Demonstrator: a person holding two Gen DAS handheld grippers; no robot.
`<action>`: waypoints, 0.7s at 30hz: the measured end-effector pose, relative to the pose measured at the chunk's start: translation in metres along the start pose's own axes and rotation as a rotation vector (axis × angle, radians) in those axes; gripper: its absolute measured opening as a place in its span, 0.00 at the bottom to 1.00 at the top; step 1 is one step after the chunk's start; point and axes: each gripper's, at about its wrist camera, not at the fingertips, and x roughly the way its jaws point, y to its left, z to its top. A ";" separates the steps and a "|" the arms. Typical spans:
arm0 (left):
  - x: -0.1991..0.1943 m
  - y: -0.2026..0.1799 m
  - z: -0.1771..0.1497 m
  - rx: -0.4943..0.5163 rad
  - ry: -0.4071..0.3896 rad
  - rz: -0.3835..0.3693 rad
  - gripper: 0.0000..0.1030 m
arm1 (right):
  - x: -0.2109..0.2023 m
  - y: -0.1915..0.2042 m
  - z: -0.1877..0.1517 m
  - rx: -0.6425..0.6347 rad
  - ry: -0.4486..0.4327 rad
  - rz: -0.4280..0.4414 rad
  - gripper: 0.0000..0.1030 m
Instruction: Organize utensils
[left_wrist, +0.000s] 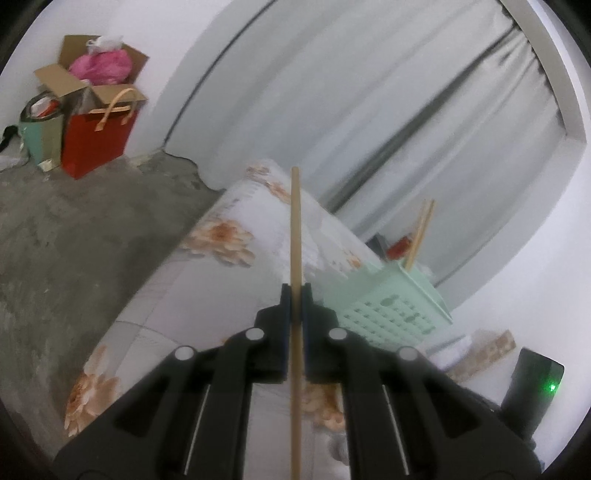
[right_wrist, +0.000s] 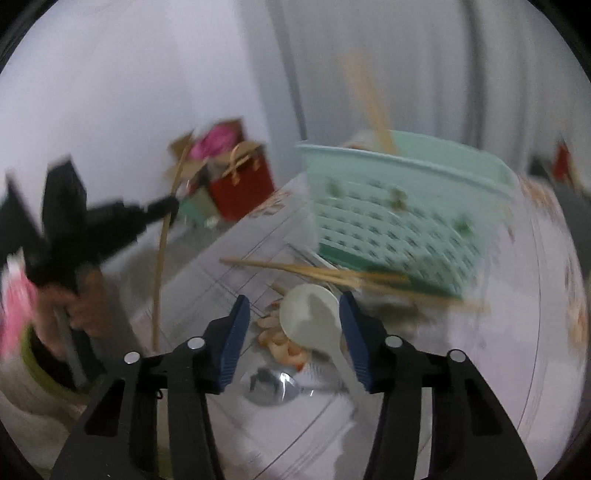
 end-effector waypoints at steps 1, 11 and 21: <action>-0.001 0.003 -0.001 -0.003 -0.005 0.010 0.04 | 0.006 0.006 0.003 -0.043 0.007 -0.005 0.43; 0.000 0.024 -0.006 -0.030 -0.022 0.016 0.04 | 0.088 0.047 0.023 -0.398 0.167 -0.129 0.25; 0.002 0.031 -0.006 -0.041 -0.019 0.003 0.04 | 0.127 0.062 0.022 -0.571 0.295 -0.222 0.20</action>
